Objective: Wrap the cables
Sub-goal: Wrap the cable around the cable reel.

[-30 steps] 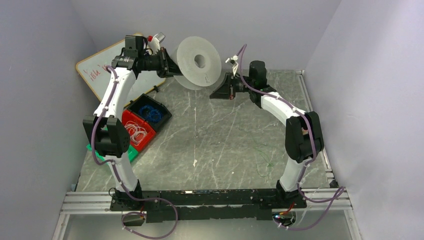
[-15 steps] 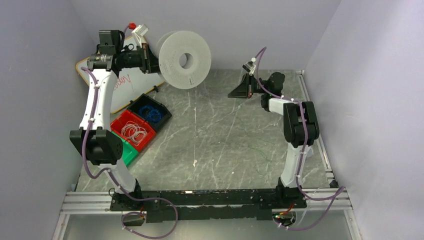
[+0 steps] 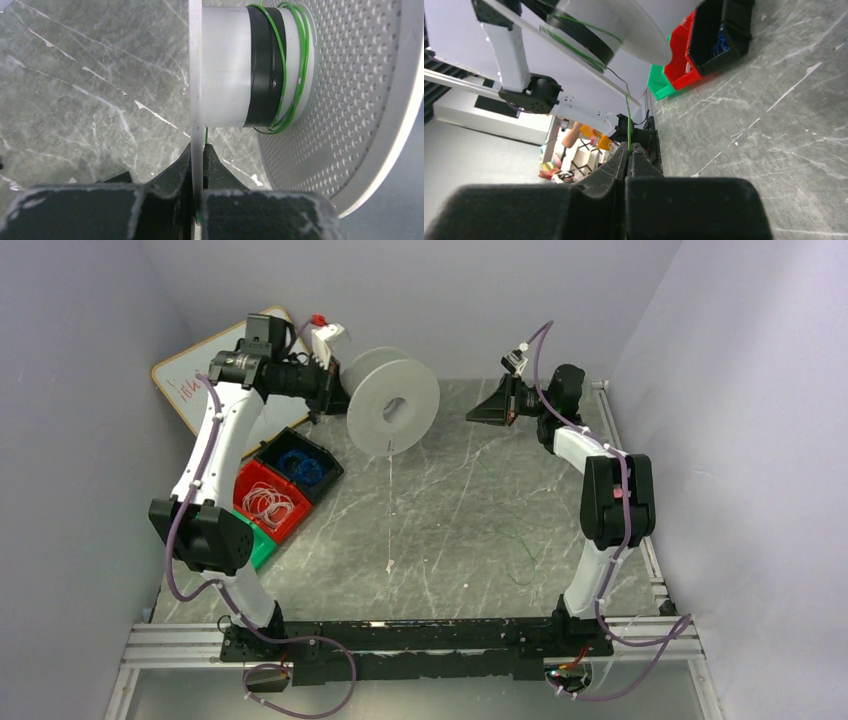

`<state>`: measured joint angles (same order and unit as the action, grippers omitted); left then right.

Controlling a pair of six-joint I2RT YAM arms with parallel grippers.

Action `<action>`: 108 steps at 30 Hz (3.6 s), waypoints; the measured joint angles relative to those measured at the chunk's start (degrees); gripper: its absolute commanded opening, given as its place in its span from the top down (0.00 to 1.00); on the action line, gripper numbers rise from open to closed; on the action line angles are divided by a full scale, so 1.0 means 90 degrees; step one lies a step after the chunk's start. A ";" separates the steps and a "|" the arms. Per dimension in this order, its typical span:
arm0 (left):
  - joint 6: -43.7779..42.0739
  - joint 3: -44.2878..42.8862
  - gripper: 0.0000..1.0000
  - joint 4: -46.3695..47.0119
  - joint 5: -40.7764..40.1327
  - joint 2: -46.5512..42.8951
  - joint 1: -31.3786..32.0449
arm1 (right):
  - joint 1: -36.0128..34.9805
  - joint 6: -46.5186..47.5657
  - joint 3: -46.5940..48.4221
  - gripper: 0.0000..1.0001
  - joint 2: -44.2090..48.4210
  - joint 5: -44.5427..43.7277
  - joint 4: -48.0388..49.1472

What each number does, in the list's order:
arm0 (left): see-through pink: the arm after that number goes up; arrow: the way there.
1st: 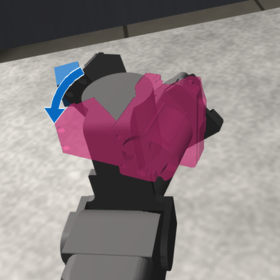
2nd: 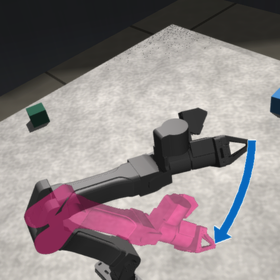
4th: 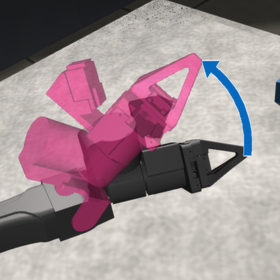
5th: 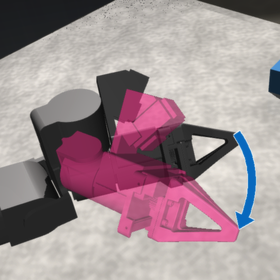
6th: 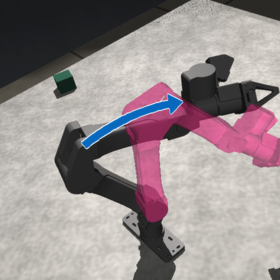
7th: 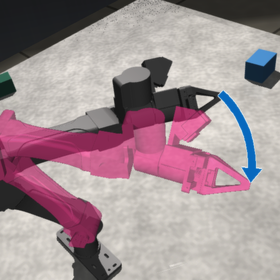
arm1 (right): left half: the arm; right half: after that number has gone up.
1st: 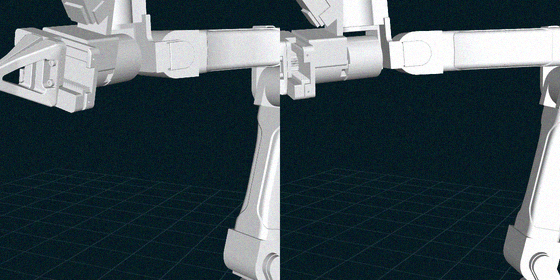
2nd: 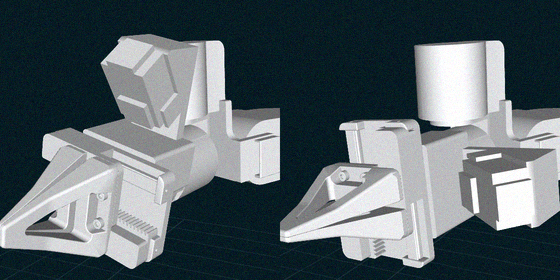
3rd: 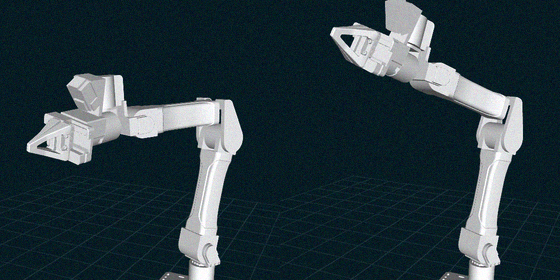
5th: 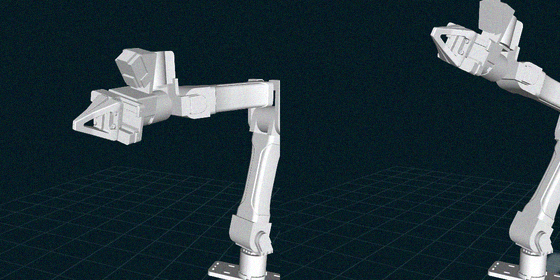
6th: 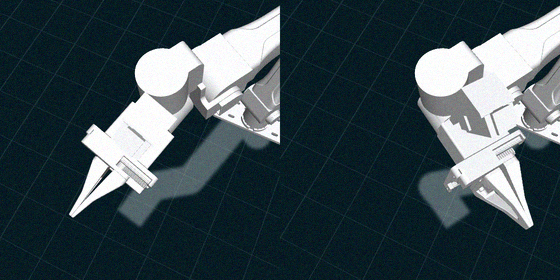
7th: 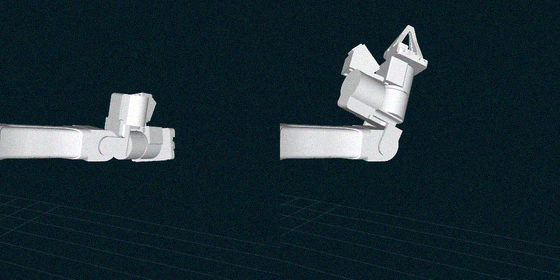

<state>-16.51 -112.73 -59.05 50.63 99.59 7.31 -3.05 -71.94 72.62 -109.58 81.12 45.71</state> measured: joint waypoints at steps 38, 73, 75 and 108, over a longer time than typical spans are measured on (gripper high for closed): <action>0.0916 0.0279 0.98 0.0950 -0.4639 0.0692 0.2436 | -0.1423 -0.1545 0.0282 0.95 0.0126 -0.0546 0.1693; 0.4612 -0.1345 0.98 0.1231 -0.3036 0.1355 0.0083 | -0.2492 0.4347 0.0675 0.94 0.0160 -0.0690 -0.4197; 0.4707 -0.1183 0.98 0.1457 -0.2523 0.1265 -0.0085 | -0.2467 0.4177 0.0658 0.95 0.0085 -0.0605 -0.3976; -0.0391 0.0440 0.98 0.0345 -0.1234 -0.0248 0.0709 | -0.0481 -0.1005 0.0233 0.98 -0.0102 -0.0092 0.1236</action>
<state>-20.03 -108.77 -55.94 39.53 97.36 13.69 -7.38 -80.99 74.72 -110.50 80.29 56.84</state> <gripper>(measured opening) 0.067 0.025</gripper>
